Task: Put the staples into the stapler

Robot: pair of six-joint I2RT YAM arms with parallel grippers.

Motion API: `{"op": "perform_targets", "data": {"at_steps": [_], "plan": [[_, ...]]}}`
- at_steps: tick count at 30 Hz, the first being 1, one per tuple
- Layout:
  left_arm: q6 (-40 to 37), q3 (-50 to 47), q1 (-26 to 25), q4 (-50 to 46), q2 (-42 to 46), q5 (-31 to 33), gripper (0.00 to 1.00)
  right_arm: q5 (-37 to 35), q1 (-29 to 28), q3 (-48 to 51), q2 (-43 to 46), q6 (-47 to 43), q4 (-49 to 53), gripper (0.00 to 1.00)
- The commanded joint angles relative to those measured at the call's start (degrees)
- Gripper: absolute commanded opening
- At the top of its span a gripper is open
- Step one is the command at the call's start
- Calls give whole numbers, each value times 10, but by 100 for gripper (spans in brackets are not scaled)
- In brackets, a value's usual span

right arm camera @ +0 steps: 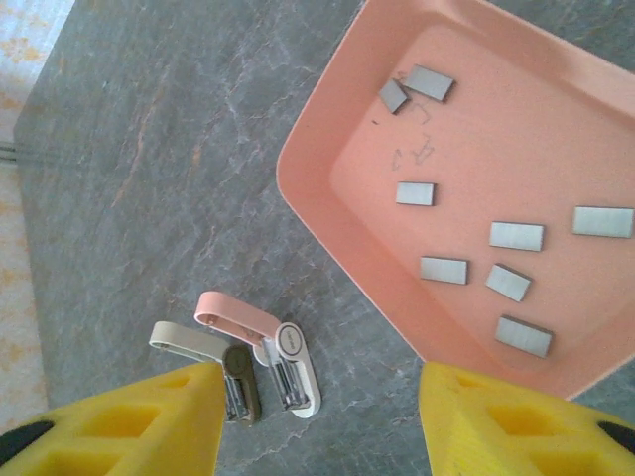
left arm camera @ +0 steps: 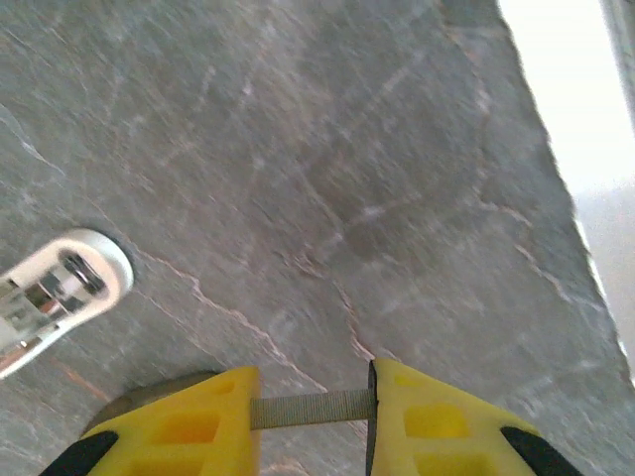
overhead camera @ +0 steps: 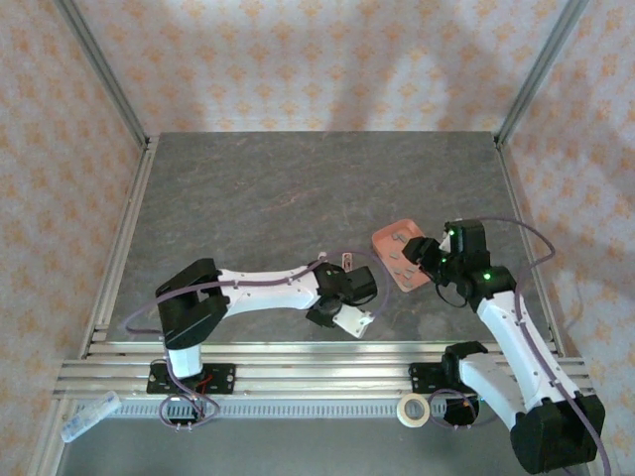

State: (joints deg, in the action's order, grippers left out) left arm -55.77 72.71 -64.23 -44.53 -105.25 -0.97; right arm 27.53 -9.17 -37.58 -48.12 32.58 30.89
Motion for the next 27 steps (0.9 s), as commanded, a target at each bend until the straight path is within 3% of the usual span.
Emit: {"op": "perform_targets", "data": {"at_steps": [1,13,27], "plan": [[12,32,-10,-9,-21,23,26,-30,4,6,10,3,23,54],[23,72,-20,17,-96,19,27,-29,4,2,17,-9,33,54],[43,71,-22,66,-123,-4,29,-25,4,6,26,-12,42,54]]}}
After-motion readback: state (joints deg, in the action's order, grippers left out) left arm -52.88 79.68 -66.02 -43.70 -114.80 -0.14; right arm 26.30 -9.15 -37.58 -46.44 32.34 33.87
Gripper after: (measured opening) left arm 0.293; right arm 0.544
